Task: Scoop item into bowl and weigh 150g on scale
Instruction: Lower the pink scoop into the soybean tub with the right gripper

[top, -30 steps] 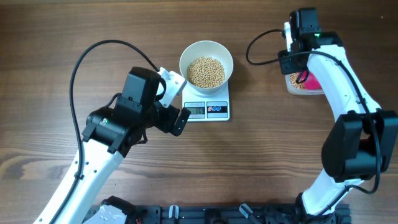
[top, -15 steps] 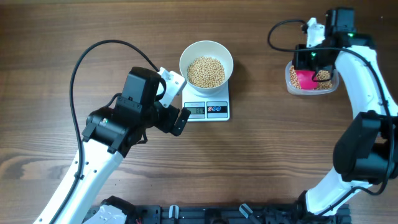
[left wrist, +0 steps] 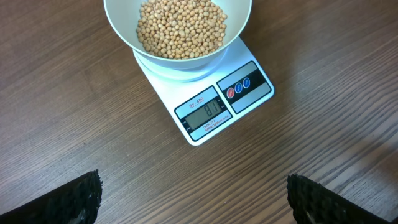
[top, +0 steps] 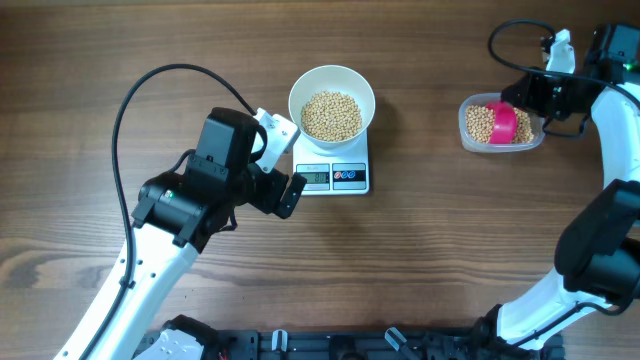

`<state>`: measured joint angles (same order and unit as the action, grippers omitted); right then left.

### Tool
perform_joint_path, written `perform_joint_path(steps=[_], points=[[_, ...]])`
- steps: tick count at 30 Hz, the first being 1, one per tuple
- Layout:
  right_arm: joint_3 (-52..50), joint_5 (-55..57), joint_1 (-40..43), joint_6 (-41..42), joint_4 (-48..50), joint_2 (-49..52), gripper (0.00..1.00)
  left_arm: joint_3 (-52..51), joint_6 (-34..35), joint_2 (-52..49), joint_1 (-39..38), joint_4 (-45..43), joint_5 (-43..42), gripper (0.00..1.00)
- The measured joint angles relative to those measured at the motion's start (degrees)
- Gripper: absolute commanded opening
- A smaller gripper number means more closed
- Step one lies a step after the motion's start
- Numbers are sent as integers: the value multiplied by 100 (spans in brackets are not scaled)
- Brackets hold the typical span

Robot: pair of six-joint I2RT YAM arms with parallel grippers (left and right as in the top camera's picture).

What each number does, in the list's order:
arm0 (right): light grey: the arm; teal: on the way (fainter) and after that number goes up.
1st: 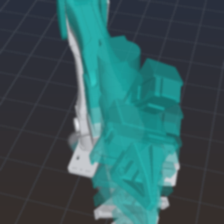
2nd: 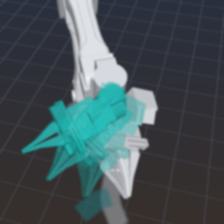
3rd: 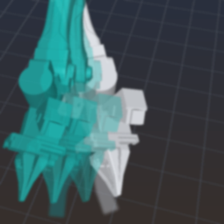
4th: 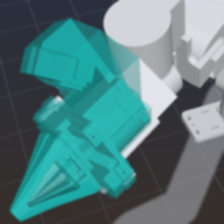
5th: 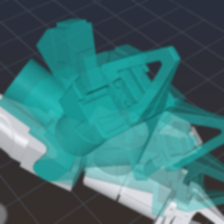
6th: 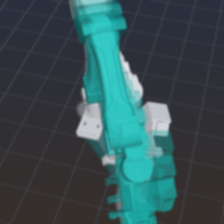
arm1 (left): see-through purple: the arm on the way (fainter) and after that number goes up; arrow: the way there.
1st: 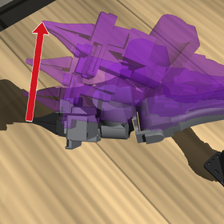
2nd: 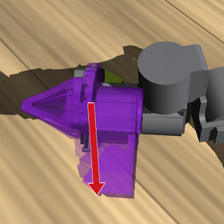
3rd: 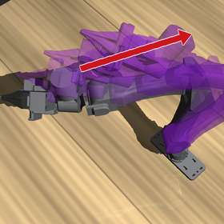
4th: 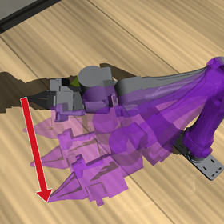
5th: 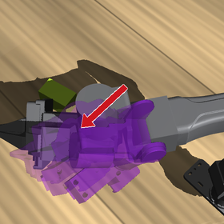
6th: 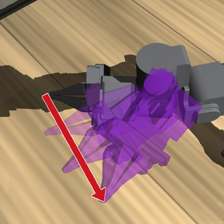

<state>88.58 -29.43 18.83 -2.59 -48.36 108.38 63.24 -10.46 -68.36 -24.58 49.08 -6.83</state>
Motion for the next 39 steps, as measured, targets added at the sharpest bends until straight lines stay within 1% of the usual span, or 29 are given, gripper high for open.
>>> perform_joint_path(steps=[4, 11, 22, 26, 32, 39], points=[[-2, -120, 153, -4, 7, 0, 5, 0, 0, 0, 0, 0, 2, 100], [-221, -463, 164, -24, 267, 0, 4, 0, -2, 0, 0, 0, 2, 100], [-223, -568, 170, -138, 262, 20, 4, 0, 0, 0, 0, 0, 2, 100], [-299, -1095, 439, -153, 282, 59, 4, 0, -2, 0, 0, 2, 2, 100], [-339, -1453, 861, -151, 251, 131, 4, 0, 0, 0, 0, 0, 2, 100], [-339, -1523, 874, -153, 238, 162, 4, 0, 0, 0, 0, 0, 2, 100]])
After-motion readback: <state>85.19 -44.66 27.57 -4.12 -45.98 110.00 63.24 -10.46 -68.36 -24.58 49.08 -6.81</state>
